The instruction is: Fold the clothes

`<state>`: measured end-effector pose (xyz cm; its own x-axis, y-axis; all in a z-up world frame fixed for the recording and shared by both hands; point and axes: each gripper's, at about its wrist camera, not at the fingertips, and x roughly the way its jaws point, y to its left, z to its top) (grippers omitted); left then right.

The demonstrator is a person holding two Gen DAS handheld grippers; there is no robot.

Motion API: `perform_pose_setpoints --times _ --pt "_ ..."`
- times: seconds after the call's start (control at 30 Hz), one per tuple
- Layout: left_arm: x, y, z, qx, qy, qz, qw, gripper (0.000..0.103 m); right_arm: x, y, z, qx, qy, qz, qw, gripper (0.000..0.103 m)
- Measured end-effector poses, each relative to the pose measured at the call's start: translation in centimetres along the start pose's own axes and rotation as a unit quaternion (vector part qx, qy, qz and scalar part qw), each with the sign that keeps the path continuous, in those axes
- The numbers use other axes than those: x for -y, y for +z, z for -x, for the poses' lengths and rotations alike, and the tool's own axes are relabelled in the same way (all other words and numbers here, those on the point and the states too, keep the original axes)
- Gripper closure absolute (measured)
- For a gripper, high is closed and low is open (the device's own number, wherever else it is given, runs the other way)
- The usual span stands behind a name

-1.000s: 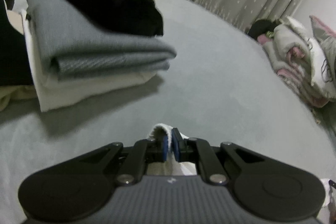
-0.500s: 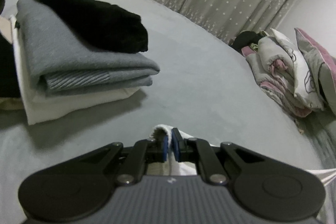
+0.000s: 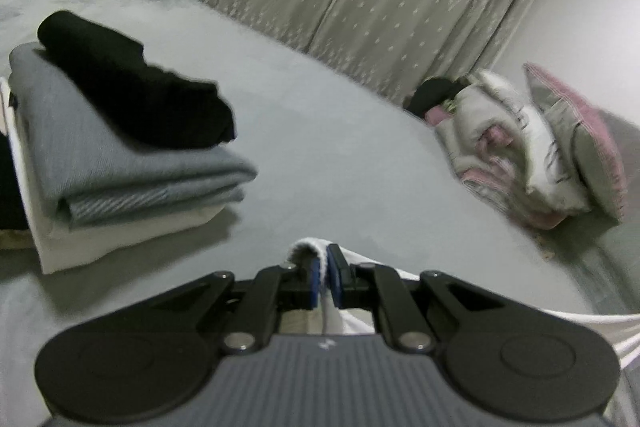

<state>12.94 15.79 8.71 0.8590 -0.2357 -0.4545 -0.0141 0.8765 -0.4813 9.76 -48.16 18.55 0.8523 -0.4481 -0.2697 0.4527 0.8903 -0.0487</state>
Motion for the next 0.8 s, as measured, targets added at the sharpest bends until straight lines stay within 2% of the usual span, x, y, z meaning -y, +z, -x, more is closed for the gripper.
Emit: perform_pose_setpoints --times 0.17,0.27,0.33,0.43,0.53,0.67,0.73,0.8 --pt "0.3 0.7 0.9 0.011 -0.023 0.005 0.9997 0.097 1.2 3.6 6.9 0.03 0.011 0.015 0.999 0.099" --pt "0.8 0.6 -0.3 -0.005 0.0 -0.018 0.9998 0.097 1.0 4.4 7.4 0.018 0.018 0.029 0.999 0.099" --pt "1.3 0.5 -1.6 -0.017 0.022 -0.041 0.9988 0.097 0.1 3.6 5.3 -0.003 0.01 0.04 0.999 0.099" --pt "2.3 0.2 -3.9 -0.036 0.053 -0.079 0.9948 0.097 -1.1 0.9 -0.2 -0.049 -0.001 0.035 0.998 0.099" --pt "3.2 -0.1 -6.1 -0.05 0.081 -0.115 0.9888 0.097 -2.5 -2.4 -6.1 -0.098 -0.015 0.044 0.994 0.099" --pt "3.6 -1.2 -8.1 -0.072 0.115 -0.157 0.9782 0.096 -2.9 -6.3 -12.7 -0.17 -0.015 0.017 0.985 0.099" --pt "3.6 -1.9 -8.4 -0.081 0.127 -0.173 0.9734 0.094 -3.4 -8.2 -15.0 -0.192 -0.02 0.023 0.981 0.099" --pt "3.2 -2.2 -8.4 -0.089 0.129 -0.172 0.9725 0.094 -4.0 -9.6 -16.3 -0.203 -0.024 0.032 0.978 0.099"
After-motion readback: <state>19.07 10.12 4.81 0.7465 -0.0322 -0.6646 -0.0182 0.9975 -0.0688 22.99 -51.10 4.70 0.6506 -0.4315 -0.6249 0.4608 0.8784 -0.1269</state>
